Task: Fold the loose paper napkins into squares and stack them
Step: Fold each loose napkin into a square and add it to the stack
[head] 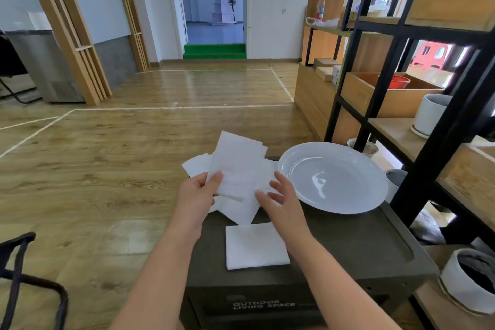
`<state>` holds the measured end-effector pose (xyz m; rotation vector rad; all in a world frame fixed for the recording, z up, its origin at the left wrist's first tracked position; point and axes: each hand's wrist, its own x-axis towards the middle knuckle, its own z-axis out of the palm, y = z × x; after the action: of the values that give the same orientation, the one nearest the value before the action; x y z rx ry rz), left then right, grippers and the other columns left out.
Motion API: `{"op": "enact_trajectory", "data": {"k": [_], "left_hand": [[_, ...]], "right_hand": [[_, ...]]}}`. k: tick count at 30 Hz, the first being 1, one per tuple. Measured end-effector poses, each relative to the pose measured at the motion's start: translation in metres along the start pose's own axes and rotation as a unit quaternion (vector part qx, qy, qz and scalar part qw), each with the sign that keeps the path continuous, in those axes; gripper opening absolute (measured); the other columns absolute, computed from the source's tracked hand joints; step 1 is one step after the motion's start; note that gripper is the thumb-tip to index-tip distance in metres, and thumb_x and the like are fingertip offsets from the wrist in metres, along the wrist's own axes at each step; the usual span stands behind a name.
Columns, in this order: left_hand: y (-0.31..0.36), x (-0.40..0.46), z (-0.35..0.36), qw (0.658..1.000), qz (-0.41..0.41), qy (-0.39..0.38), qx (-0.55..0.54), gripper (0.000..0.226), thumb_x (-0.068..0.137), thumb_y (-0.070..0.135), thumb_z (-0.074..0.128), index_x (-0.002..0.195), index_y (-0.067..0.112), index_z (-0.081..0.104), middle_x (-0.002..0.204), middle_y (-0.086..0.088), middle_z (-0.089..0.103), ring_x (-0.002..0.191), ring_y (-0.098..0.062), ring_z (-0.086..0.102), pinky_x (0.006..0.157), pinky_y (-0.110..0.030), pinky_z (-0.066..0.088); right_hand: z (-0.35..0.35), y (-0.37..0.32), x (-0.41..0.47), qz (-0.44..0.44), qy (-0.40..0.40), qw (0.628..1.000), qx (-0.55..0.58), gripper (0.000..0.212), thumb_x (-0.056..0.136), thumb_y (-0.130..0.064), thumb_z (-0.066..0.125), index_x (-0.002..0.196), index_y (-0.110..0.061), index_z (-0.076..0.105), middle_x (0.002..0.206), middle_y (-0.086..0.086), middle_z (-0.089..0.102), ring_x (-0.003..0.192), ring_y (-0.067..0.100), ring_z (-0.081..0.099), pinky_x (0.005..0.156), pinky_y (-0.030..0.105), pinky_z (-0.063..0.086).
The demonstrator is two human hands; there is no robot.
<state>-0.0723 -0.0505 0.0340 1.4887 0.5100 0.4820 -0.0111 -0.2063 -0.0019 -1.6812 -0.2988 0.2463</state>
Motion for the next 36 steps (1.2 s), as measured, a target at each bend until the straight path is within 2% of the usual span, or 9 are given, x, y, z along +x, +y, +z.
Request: {"op": "enact_trajectory", "data": {"k": [3,6,11,13,17,20,24,28,36], "left_hand": [[-0.003,-0.011,-0.008,0.997,-0.043,-0.067,0.007,0.019,0.095,0.023,0.056,0.086,0.019,0.073,0.062,0.016,0.067,0.049,0.004,0.053,0.055,-0.017,0.040],[-0.007,-0.020,-0.022,0.981,-0.005,-0.136,0.135,0.022,0.096,0.024,0.055,0.087,0.021,0.074,0.081,0.015,0.074,0.067,0.005,0.064,0.060,-0.011,0.044],[-0.003,-0.021,-0.036,0.923,-0.016,-0.258,0.286,0.022,0.092,0.038,0.058,0.084,0.025,0.074,0.086,0.012,0.074,0.079,-0.005,0.067,0.071,-0.022,0.045],[-0.004,-0.021,-0.033,0.933,-0.038,-0.240,0.264,0.019,0.088,0.040,0.062,0.085,0.026,0.075,0.084,0.015,0.074,0.076,0.000,0.067,0.071,-0.020,0.048],[-0.021,-0.020,-0.023,0.973,-0.124,-0.130,0.143,0.017,0.086,0.032,0.067,0.082,0.016,0.074,0.071,0.004,0.070,0.061,-0.007,0.056,0.057,-0.018,0.046],[-0.037,-0.023,-0.012,0.971,-0.218,-0.094,0.038,0.015,0.091,0.022,0.062,0.092,0.010,0.071,0.084,-0.003,0.073,0.064,-0.010,0.057,0.051,-0.018,0.046],[-0.057,-0.029,-0.003,0.974,-0.120,-0.043,0.186,0.018,0.096,0.027,0.053,0.087,0.021,0.068,0.081,0.006,0.067,0.068,-0.008,0.060,0.059,-0.021,0.044],[-0.068,-0.032,-0.001,0.969,-0.070,-0.018,0.236,0.018,0.093,0.031,0.057,0.100,0.019,0.068,0.092,0.008,0.068,0.082,-0.012,0.065,0.079,-0.031,0.051],[-0.076,-0.033,0.003,0.925,0.026,0.033,0.378,0.016,0.091,0.031,0.059,0.095,0.018,0.068,0.079,0.013,0.055,0.071,-0.001,0.049,0.067,-0.021,0.037]], "right_hand": [[-0.003,-0.016,0.006,0.075,-0.053,0.989,0.113,0.060,0.077,-0.054,0.068,0.130,-0.036,0.046,0.126,-0.011,0.054,0.108,0.013,0.058,0.086,0.027,0.051],[-0.013,-0.020,0.007,0.074,-0.115,0.987,0.083,0.082,0.058,-0.070,0.068,0.129,-0.033,0.054,0.127,-0.010,0.059,0.113,0.014,0.057,0.094,0.035,0.050],[-0.023,-0.021,-0.003,0.101,-0.144,0.984,-0.026,0.041,0.082,-0.053,0.063,0.099,-0.018,0.072,0.104,-0.001,0.071,0.098,0.019,0.066,0.087,0.035,0.052],[-0.023,-0.017,-0.006,0.097,-0.106,0.988,-0.060,0.043,0.087,-0.043,0.062,0.103,-0.004,0.068,0.103,0.008,0.069,0.092,0.020,0.066,0.079,0.031,0.052],[-0.022,-0.004,-0.012,0.112,-0.032,0.992,-0.044,0.038,0.092,-0.033,0.058,0.103,0.003,0.064,0.102,0.013,0.068,0.095,0.027,0.065,0.089,0.039,0.050],[-0.020,0.009,-0.015,0.111,-0.002,0.990,-0.082,0.032,0.092,-0.030,0.057,0.083,0.001,0.059,0.086,0.012,0.063,0.077,0.022,0.059,0.071,0.029,0.047],[-0.018,0.021,-0.017,0.066,0.026,0.978,-0.195,0.033,0.090,-0.029,0.057,0.066,-0.010,0.046,0.063,0.004,0.040,0.059,0.014,0.037,0.056,0.026,0.029],[-0.018,0.030,-0.017,0.014,0.043,0.951,-0.307,0.036,0.092,-0.031,0.052,0.080,0.002,0.058,0.071,0.004,0.050,0.066,0.015,0.046,0.055,0.022,0.032],[-0.014,0.038,-0.020,-0.003,0.050,0.917,-0.395,0.022,0.091,-0.034,0.054,0.079,-0.016,0.058,0.067,-0.006,0.052,0.061,0.007,0.048,0.053,0.018,0.035]]}}
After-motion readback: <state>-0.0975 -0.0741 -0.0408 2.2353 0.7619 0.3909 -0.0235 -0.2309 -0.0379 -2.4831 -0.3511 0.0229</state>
